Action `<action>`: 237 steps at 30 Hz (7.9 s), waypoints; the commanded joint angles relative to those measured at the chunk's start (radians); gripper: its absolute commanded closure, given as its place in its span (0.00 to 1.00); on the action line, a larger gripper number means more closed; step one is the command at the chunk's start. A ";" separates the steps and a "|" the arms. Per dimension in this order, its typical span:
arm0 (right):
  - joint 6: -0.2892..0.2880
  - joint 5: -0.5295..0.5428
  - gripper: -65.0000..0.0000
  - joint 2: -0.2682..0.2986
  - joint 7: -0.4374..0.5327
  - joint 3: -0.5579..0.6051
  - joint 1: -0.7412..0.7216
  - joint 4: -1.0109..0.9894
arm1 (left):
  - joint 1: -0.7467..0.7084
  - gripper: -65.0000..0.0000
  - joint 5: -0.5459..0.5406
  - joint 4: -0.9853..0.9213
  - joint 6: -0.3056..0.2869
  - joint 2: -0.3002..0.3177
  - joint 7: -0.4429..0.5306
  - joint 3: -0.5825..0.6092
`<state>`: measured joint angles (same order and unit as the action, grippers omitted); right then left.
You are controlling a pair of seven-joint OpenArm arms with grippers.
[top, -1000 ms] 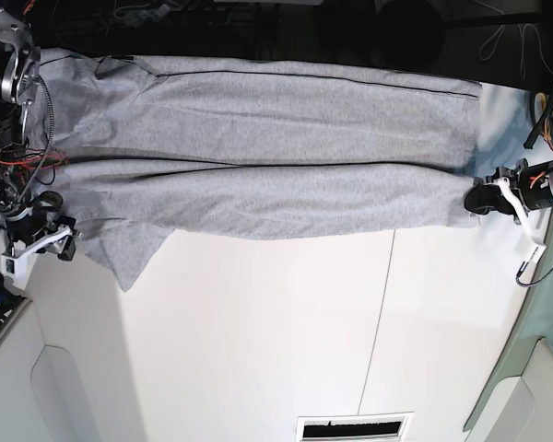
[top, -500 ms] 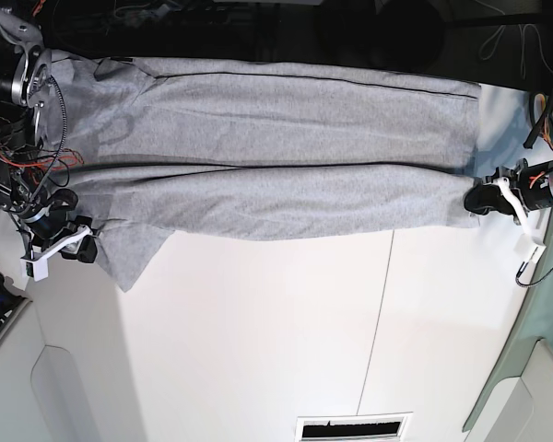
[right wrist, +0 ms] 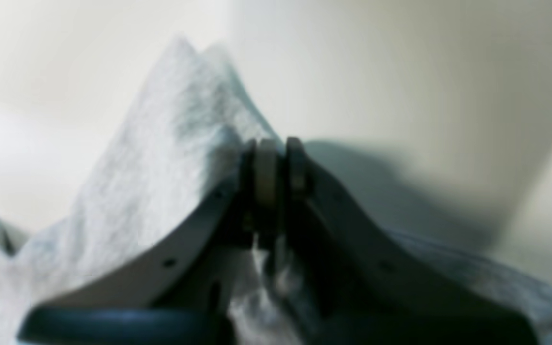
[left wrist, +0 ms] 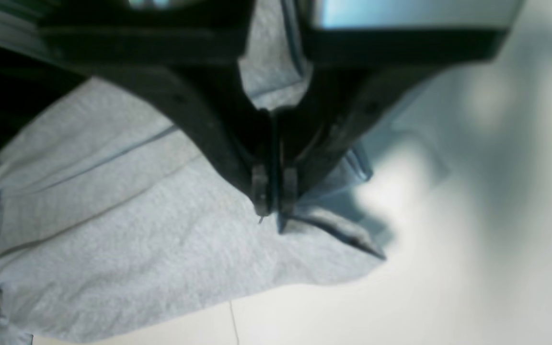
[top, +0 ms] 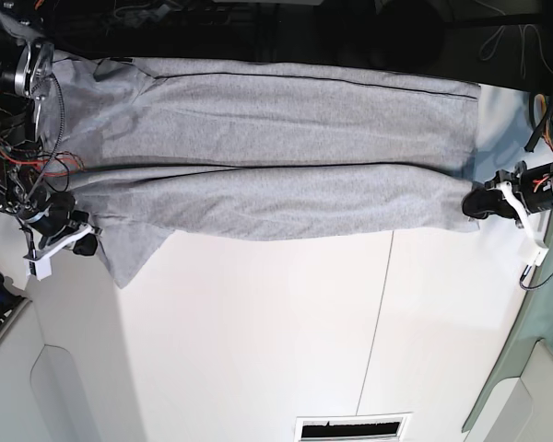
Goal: Layout the t-shirt on the table in an organized manner, then fold the t-shirt properly
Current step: 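Release the folded hem and raise both grippers, then grasp both ends of the grey strip and lift it slightly, then fold the strip end with the left gripper toward the right gripper, then release the folded end and withdraw the left gripper, then grasp the folded bundle with the right gripper and flip it over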
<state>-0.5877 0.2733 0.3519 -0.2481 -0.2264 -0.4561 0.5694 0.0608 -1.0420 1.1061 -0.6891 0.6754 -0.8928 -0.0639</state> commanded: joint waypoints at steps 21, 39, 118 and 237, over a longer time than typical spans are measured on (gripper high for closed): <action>0.000 0.343 1.00 0.116 -0.295 -0.139 0.573 0.889 | 0.014 1.00 -0.232 0.014 -0.009 0.124 -0.191 -0.008; 0.008 0.360 1.00 0.087 -0.287 -0.214 0.869 1.054 | -0.251 1.00 -0.375 0.195 -0.009 0.196 -0.293 -0.008; 0.015 0.435 1.00 -0.066 -0.211 -0.240 0.785 1.040 | -0.191 1.00 0.188 0.310 -0.006 -0.085 -0.002 -0.188; 0.016 0.338 1.00 -0.243 -0.443 0.041 0.682 1.266 | -0.317 0.42 0.199 0.508 -0.009 -0.357 0.016 -0.103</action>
<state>-0.5636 0.5861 0.1051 -0.7151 -0.1810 0.2321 1.8175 -0.2611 -0.8204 1.5963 -0.6853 0.3103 -0.8925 -0.1631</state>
